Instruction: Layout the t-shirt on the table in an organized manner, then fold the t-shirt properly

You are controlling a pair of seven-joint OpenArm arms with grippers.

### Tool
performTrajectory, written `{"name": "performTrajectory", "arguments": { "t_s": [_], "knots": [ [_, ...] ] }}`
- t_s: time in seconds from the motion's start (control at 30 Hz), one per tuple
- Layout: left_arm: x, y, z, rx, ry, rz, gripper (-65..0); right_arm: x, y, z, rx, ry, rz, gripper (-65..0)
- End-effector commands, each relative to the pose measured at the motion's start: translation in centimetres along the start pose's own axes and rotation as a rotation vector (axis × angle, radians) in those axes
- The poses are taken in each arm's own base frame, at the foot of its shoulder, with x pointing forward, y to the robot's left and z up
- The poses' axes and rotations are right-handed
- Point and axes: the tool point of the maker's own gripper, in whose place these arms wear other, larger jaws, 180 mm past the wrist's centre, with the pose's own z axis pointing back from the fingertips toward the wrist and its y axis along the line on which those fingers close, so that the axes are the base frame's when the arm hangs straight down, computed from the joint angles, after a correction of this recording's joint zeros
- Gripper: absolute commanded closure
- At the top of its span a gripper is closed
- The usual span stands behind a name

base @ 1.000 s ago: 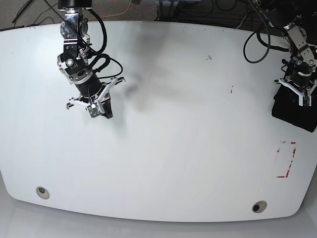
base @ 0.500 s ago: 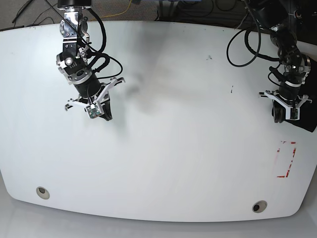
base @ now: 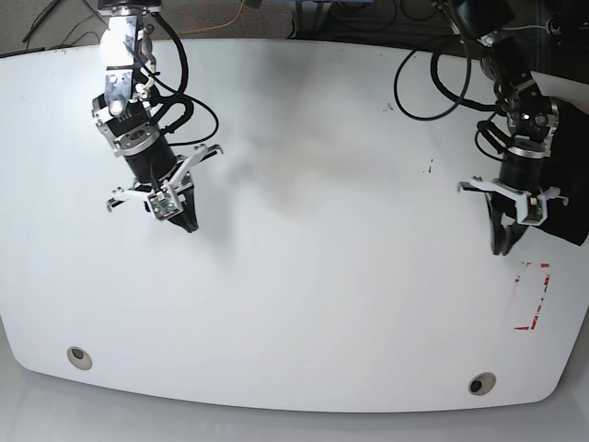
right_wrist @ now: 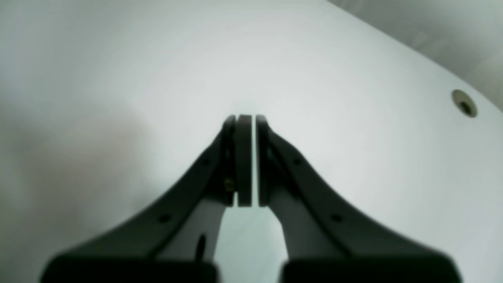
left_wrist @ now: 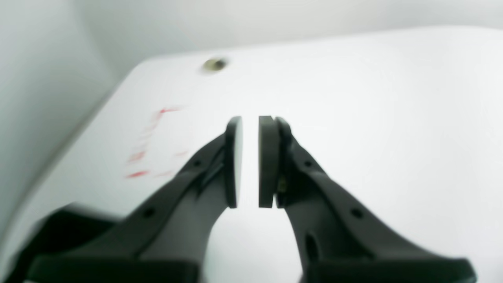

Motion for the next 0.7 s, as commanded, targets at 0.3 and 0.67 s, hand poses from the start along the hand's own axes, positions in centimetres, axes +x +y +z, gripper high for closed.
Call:
{"name": "performTrajectory", "arguments": {
  "t_s": [0.3,0.67],
  "knots": [
    [0.1,-6.9,1.9,-0.112,-0.108,0.052,-6.1,-2.1,-1.7,2.9,-0.057,0.004,-0.009,-1.9],
    [-1.3,-9.8,7.9,-0.165,-0.036,0.057,-6.1,-6.3,-0.2,6.5,-0.033,0.125,-0.032,-1.9]
  ]
}}
